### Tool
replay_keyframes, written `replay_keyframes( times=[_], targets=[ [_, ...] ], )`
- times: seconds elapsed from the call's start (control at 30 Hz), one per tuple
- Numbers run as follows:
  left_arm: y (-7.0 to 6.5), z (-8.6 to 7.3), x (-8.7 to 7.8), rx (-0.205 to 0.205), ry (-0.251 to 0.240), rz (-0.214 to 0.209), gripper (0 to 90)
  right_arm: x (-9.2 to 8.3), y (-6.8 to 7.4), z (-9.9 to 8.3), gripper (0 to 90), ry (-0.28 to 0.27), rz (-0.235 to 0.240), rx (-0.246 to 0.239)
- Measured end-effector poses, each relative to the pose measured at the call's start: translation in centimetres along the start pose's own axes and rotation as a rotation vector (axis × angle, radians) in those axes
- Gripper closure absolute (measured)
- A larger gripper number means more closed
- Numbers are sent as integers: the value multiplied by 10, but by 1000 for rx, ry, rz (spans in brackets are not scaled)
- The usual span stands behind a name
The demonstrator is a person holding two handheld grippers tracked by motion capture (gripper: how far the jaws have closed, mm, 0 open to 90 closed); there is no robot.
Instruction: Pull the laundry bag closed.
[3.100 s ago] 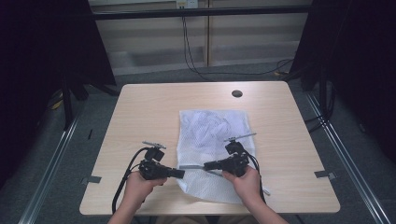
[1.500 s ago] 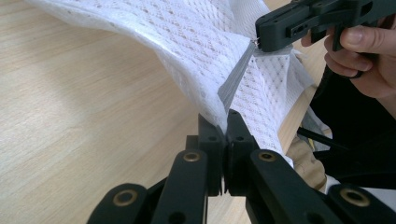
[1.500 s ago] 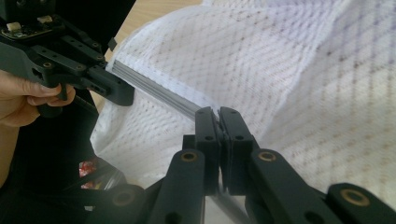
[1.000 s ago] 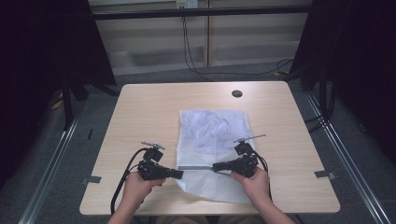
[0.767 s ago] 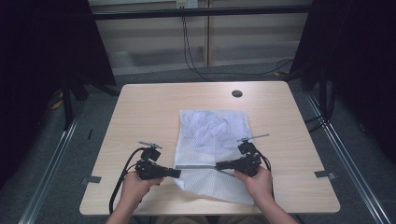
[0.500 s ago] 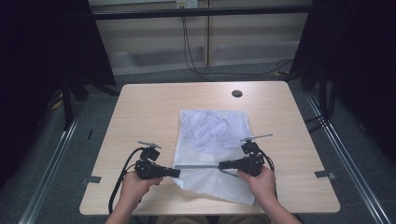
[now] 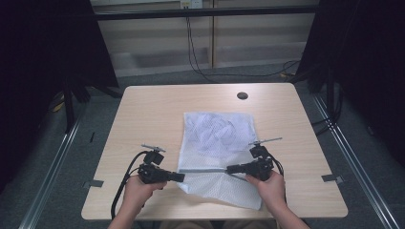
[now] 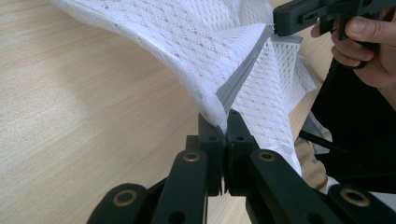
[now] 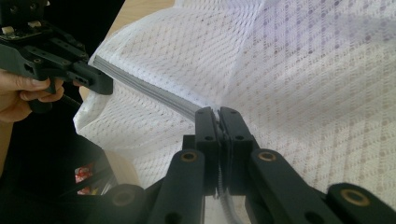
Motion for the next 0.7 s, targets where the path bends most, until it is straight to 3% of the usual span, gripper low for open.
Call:
replay_keyframes(
  times=[0.7],
  targets=[
    [-1,0,1,-10,-4,-4,882,-5,-4,-4,869,-4,0,7]
  ],
)
Point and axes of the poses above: each handheld gripper's, and its own axes: x roughly forward along the jaws, z roughly out of its top, y roughly to its left, the point moved 5 cm from there along x, roughly forward along the jaws, and after that the axes turned 7 degrees about y, right-handed, at the moved point
